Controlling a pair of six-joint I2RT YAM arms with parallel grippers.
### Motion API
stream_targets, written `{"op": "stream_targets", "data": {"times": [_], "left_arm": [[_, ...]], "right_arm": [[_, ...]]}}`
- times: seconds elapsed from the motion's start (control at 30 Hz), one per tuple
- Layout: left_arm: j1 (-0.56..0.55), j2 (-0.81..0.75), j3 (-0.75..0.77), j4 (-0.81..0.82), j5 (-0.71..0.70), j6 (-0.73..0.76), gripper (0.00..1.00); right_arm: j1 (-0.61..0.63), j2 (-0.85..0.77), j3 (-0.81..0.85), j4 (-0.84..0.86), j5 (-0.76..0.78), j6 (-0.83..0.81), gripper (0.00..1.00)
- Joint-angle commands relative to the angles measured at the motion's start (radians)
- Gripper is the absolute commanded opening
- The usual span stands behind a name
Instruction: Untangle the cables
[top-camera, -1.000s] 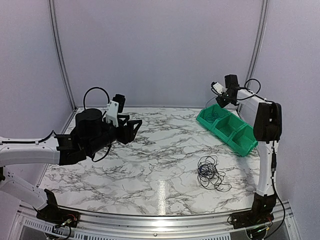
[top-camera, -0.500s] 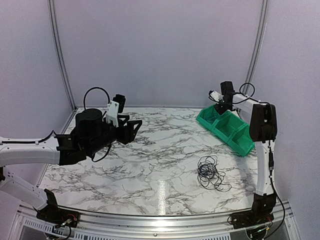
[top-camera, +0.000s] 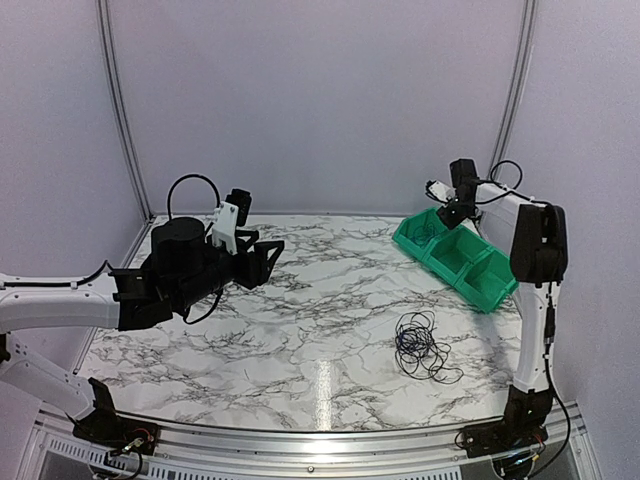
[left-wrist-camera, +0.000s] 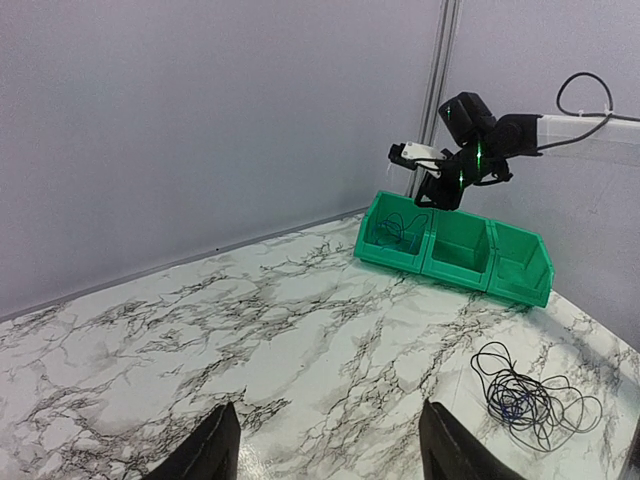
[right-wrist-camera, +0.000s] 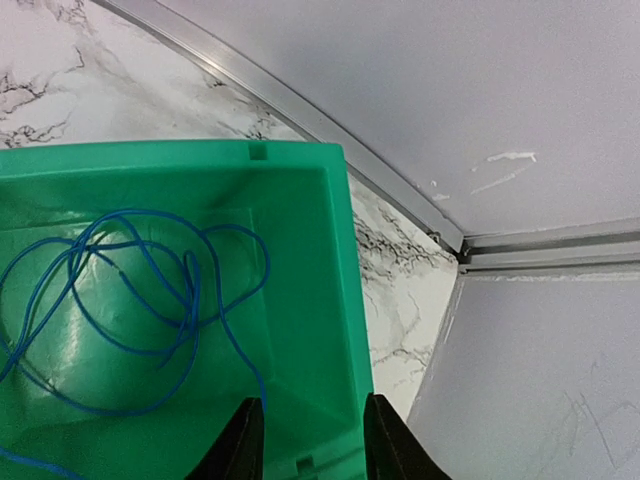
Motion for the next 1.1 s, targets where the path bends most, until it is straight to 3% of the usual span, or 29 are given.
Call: {"op": "stream_targets", "data": {"times": [0.0, 0.13, 0.3, 0.5, 0.77, 1.07], "left_arm": [[0.003, -0.011, 0.012, -0.011, 0.004, 0.015, 0.64], [0.003, -0.003, 0.012, -0.011, 0.001, 0.023, 0.64], [0.003, 0.016, 0.012, -0.012, 0.004, 0.027, 0.65], [0.003, 0.073, 0.021, -0.021, 0.046, 0.016, 0.65], [0.003, 0.120, 0.043, -0.045, 0.072, 0.006, 0.65], [0.003, 0.165, 0.068, -0.077, 0.139, -0.015, 0.66]], "right_arm": [[-0.014, -0.195, -0.114, 0.003, -0.066, 0.045, 0.36], [-0.012, -0.313, -0.249, 0.012, -0.186, 0.070, 0.35], [0.016, -0.501, -0.477, -0.011, -0.548, 0.044, 0.32], [0.116, -0.742, -0.797, -0.005, -0.683, -0.117, 0.32], [0.285, -0.900, -1.034, -0.038, -0.561, -0.230, 0.32], [0.325, -0.897, -1.085, -0.018, -0.383, -0.209, 0.30]]}}
